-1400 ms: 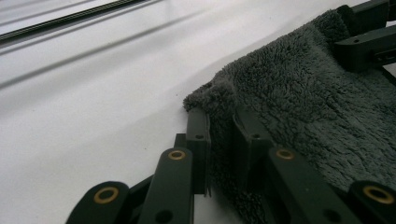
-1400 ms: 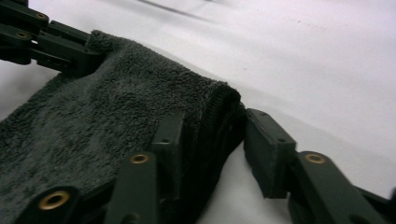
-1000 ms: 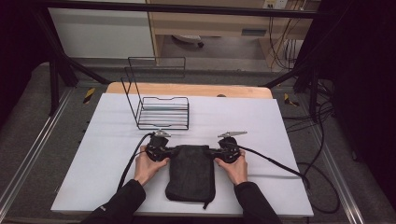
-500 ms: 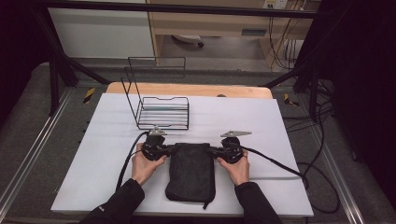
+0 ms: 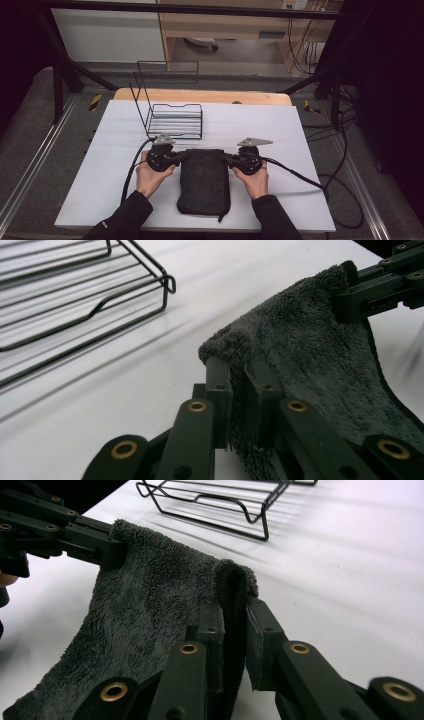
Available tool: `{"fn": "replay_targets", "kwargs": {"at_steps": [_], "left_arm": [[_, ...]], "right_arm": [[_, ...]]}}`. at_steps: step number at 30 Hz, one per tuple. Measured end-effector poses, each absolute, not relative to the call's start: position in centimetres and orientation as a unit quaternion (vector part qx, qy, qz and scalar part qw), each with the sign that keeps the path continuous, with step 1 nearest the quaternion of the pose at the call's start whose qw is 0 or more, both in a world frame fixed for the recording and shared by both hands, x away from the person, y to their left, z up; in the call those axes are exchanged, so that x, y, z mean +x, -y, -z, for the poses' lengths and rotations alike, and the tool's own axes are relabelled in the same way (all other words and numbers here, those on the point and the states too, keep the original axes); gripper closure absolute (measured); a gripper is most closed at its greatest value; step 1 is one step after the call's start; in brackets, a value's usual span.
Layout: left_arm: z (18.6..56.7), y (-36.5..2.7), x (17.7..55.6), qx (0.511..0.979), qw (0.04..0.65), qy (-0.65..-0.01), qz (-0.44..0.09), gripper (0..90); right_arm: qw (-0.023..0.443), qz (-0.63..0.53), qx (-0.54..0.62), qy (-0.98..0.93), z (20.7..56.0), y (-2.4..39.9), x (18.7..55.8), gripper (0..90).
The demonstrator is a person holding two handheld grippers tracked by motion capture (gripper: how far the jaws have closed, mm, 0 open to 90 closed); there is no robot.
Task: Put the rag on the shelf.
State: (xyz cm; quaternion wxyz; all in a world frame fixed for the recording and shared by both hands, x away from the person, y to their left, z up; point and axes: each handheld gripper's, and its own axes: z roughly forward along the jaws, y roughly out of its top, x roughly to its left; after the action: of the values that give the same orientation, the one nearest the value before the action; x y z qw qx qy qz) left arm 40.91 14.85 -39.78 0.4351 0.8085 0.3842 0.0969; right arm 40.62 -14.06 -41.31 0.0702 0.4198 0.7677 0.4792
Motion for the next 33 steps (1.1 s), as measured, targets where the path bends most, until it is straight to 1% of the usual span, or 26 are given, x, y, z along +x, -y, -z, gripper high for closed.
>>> {"fn": "replay_targets", "kwargs": {"at_steps": [12, 19, 33], "left_arm": [[37.8, -14.8, 39.7, 0.798, 0.46, -0.369, -0.126, 82.1], [36.8, -15.0, 39.3, 0.794, 0.471, -0.361, -0.133, 82.1], [34.8, -15.2, 38.2, 0.78, 0.497, -0.349, -0.15, 82.1]], "right_arm": [[0.093, -0.505, 0.403, -0.758, 39.6, 14.4, 39.9, 80.1], [0.097, -0.517, 0.398, -0.752, 38.8, 14.7, 39.5, 80.2], [0.122, -0.545, 0.38, -0.737, 36.9, 15.1, 38.8, 80.6]]}}
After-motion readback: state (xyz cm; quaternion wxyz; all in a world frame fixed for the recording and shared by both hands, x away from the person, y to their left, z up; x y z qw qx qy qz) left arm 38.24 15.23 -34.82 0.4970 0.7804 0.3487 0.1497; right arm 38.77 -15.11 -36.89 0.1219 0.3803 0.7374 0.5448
